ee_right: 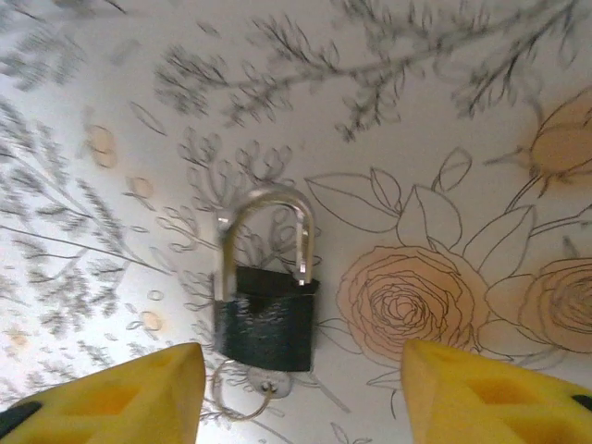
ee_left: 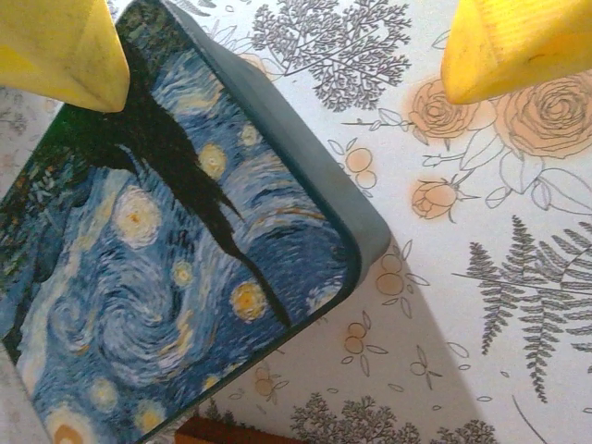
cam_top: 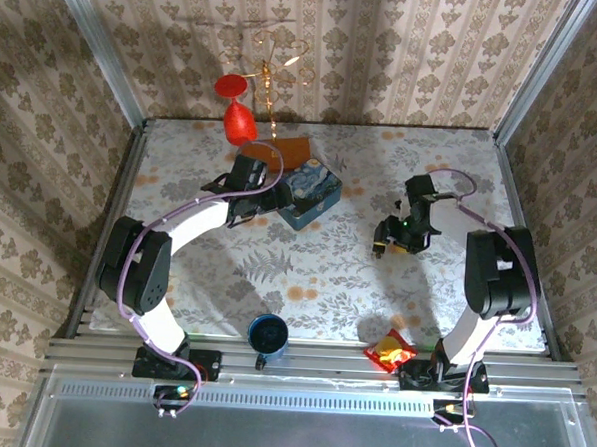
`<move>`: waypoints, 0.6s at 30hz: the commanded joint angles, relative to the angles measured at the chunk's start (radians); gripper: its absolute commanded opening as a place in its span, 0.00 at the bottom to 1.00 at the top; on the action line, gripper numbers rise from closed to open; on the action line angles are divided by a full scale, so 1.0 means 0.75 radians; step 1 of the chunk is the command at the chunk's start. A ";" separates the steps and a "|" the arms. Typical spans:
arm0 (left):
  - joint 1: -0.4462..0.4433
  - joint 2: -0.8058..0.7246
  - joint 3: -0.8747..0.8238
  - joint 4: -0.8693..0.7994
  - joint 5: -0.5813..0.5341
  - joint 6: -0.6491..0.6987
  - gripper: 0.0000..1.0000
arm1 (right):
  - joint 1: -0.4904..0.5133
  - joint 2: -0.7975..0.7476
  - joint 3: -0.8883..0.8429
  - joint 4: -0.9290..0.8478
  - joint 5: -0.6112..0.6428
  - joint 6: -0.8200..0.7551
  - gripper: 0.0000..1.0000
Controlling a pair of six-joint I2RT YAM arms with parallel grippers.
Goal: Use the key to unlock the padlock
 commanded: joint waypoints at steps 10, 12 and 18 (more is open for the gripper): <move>0.003 0.040 -0.039 0.176 0.043 -0.136 0.85 | 0.131 0.156 0.429 0.281 0.003 0.058 0.72; 0.003 0.057 -0.034 0.188 0.050 -0.142 0.84 | 0.154 0.245 0.530 0.306 0.020 0.032 0.72; 0.006 0.095 -0.022 0.195 0.067 -0.146 0.81 | 0.179 0.486 0.805 0.291 0.005 0.016 0.73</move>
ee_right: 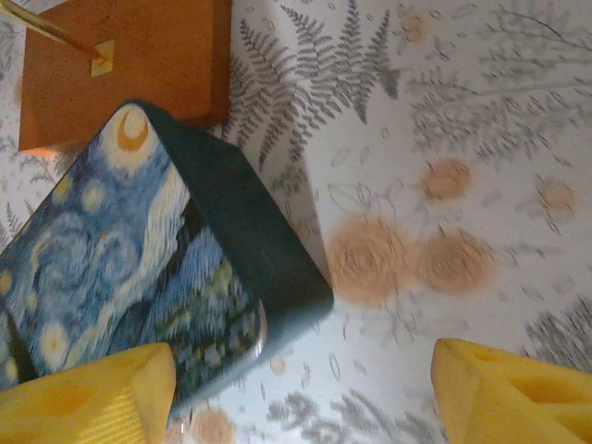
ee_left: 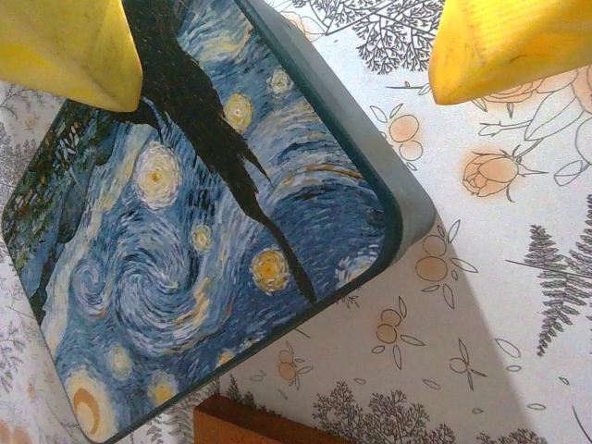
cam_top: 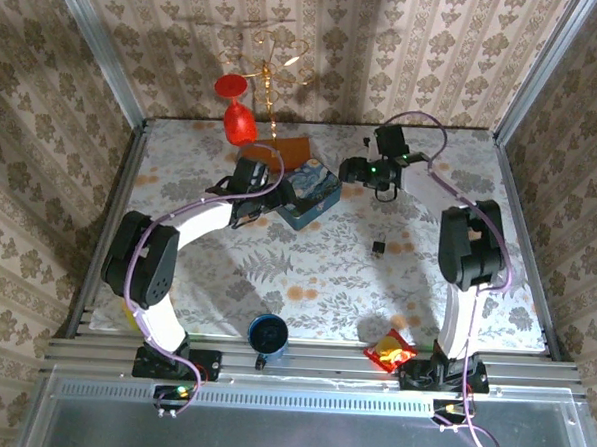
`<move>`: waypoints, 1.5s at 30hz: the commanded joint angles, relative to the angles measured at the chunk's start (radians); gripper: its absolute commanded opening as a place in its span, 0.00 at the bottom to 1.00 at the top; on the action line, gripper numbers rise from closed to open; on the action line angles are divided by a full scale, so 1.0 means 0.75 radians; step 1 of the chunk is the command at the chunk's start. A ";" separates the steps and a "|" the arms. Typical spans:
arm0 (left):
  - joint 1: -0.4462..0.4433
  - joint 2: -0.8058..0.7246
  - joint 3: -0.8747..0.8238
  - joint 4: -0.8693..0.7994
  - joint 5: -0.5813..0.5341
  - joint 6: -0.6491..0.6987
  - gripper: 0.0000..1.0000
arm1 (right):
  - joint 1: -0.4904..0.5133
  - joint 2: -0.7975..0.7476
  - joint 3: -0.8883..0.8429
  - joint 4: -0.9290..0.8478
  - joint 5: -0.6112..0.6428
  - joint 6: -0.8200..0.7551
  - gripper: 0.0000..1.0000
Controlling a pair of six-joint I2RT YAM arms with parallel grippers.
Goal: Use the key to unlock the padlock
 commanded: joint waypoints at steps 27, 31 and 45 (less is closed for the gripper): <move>0.005 0.171 0.123 0.045 0.118 0.047 0.58 | 0.151 -0.065 -0.275 0.175 -0.088 0.125 0.37; -0.010 0.164 0.113 0.041 0.140 0.051 0.58 | 0.182 -0.195 -0.439 0.216 -0.014 0.220 0.37; -0.058 0.045 -0.023 0.096 0.149 -0.039 0.66 | 0.205 -0.372 -0.610 0.166 0.161 0.298 0.49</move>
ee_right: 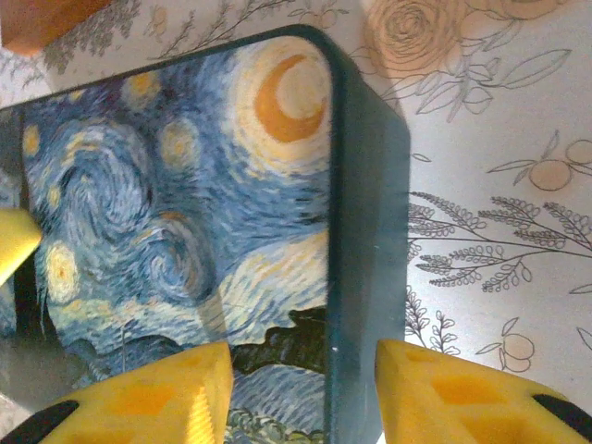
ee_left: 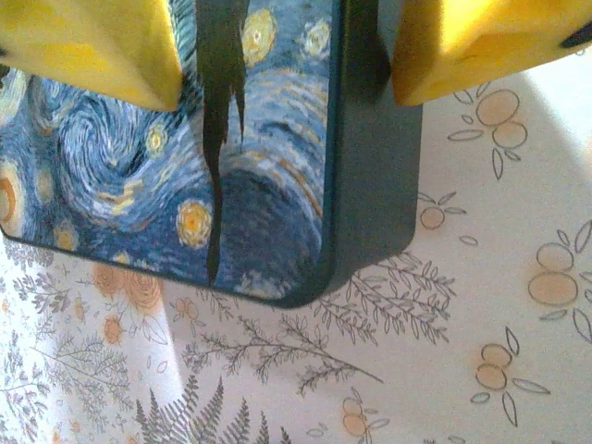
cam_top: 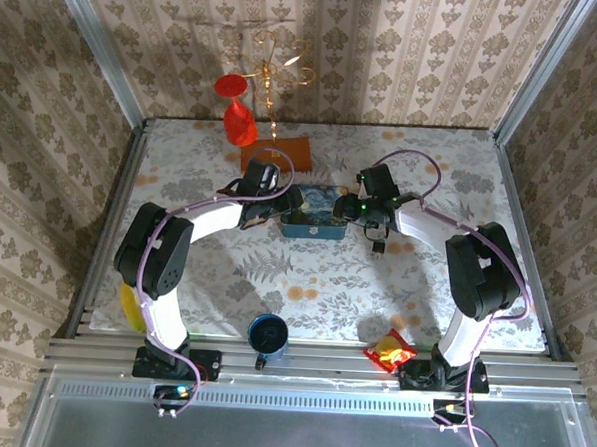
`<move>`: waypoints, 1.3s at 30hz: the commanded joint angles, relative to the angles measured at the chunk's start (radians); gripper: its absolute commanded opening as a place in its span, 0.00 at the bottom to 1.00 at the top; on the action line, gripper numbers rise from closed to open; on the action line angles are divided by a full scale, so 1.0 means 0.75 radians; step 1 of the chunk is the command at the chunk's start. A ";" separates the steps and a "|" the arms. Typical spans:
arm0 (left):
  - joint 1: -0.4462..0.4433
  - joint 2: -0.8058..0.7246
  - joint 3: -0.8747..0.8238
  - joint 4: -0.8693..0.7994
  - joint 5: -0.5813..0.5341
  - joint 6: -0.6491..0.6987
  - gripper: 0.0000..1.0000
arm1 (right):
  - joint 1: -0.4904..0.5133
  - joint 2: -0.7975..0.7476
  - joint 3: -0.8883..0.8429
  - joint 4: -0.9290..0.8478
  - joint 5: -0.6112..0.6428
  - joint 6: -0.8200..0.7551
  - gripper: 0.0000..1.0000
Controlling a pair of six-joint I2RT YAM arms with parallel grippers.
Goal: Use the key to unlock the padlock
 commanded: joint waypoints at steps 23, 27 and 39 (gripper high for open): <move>0.385 -1.108 -0.547 -0.217 -0.483 0.462 1.00 | -0.218 -0.934 -0.444 -0.175 0.571 -0.235 1.00; 0.406 -1.262 -0.692 -0.077 -0.636 0.637 1.00 | -0.302 -1.106 -0.567 -0.087 0.567 -0.245 1.00; 0.551 -1.271 -1.104 0.704 -0.636 1.010 1.00 | -0.354 -1.088 -0.790 0.247 0.778 -0.395 1.00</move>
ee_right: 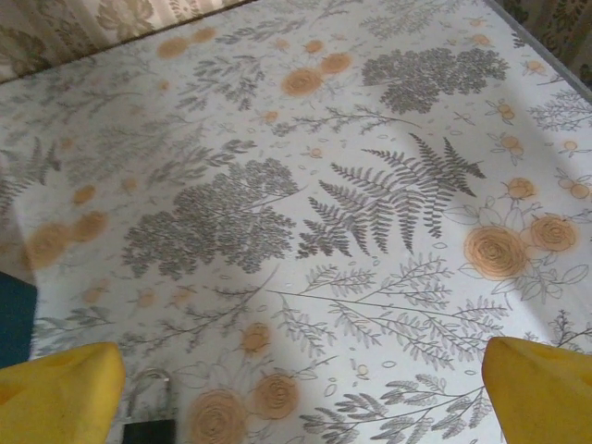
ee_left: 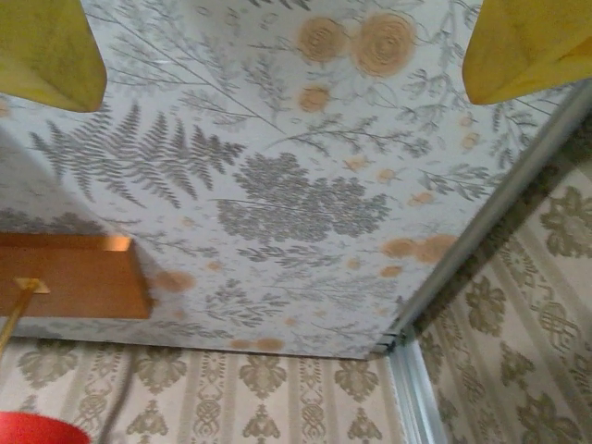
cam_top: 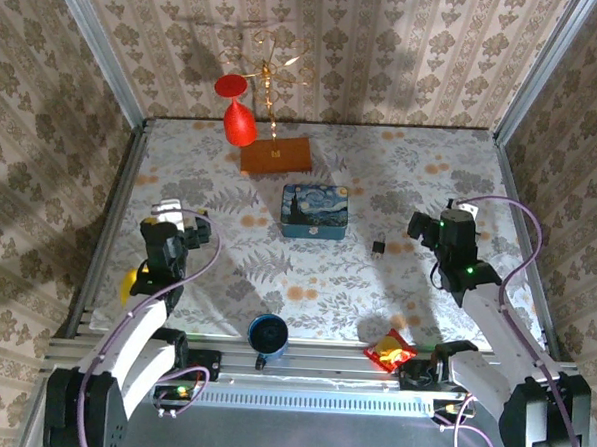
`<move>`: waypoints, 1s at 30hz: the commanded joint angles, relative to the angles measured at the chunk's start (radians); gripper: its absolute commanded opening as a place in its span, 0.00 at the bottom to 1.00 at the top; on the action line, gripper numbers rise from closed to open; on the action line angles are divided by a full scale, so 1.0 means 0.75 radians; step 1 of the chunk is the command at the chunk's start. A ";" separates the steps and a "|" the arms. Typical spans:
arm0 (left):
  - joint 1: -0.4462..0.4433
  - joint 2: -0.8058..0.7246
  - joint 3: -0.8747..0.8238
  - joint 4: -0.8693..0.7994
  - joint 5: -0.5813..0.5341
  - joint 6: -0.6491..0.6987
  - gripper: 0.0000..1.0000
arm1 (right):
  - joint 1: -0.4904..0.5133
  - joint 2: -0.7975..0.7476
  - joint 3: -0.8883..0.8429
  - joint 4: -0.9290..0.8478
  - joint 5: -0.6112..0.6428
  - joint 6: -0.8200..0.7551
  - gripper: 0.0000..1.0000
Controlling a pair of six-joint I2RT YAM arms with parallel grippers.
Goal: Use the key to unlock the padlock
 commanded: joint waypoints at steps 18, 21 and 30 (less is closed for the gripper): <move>0.219 0.722 -0.082 0.976 0.411 0.190 1.00 | -0.007 0.031 -0.205 0.496 0.127 -0.242 1.00; 0.229 0.799 -0.063 1.009 0.479 0.204 1.00 | -0.008 0.039 -0.218 0.522 0.130 -0.251 1.00; 0.248 0.950 0.103 0.813 0.740 0.272 1.00 | -0.021 0.076 -0.324 0.757 0.116 -0.286 1.00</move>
